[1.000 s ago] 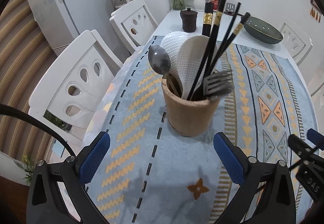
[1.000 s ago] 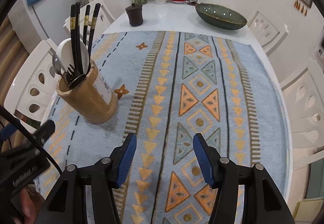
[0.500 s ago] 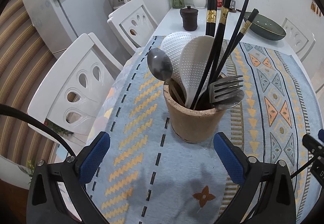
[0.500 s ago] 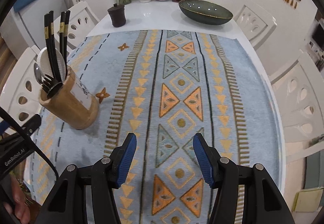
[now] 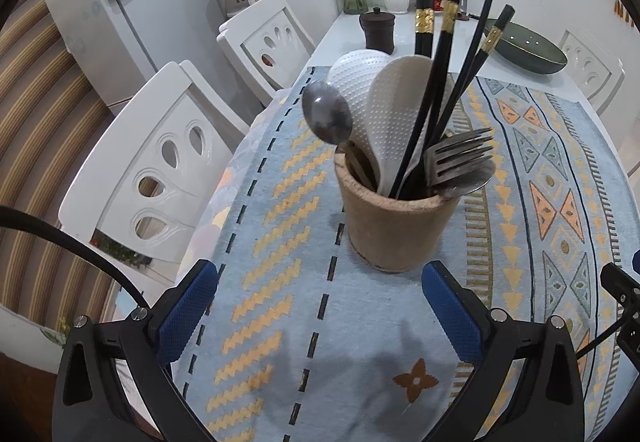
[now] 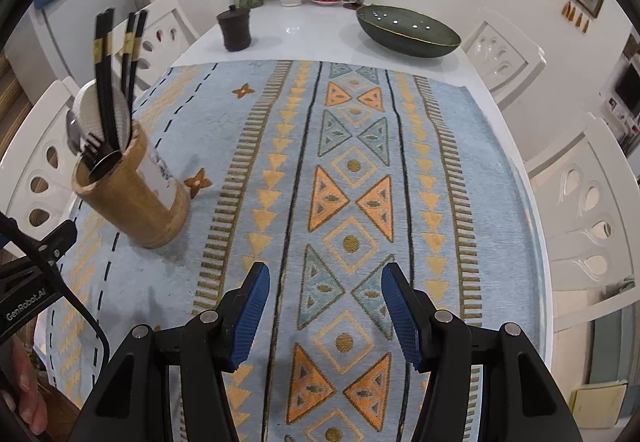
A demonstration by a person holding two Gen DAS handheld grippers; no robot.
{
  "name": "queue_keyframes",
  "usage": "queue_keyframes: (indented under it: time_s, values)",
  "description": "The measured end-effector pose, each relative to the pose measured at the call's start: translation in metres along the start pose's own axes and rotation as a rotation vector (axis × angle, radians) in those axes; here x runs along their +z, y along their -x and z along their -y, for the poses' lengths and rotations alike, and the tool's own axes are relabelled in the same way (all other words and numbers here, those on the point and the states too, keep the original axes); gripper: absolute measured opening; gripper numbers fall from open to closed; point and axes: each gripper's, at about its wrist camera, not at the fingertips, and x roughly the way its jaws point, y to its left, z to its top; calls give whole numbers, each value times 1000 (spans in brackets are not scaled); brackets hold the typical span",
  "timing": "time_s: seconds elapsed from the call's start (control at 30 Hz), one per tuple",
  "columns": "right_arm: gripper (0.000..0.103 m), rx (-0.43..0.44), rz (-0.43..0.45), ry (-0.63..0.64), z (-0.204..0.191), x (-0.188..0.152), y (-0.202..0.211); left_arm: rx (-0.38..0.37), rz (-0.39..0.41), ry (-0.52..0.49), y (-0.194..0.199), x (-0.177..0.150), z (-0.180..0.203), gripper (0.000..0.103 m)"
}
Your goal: Organize utensils
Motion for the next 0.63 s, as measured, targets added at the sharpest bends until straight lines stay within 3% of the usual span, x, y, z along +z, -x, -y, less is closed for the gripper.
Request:
queue_keyframes:
  time_s: [0.43,0.57,0.63]
  values:
    - [56,21,-13,33,-15,-11,0,43,-35,38,-11,-18,-19,103]
    - [56,24,-19,44,-20,-14,-2,80,1,40,-12,-24,-23,103]
    - [56,23,-16,51,-22,-17,-4,60,7,50,-14,-26,-26,103]
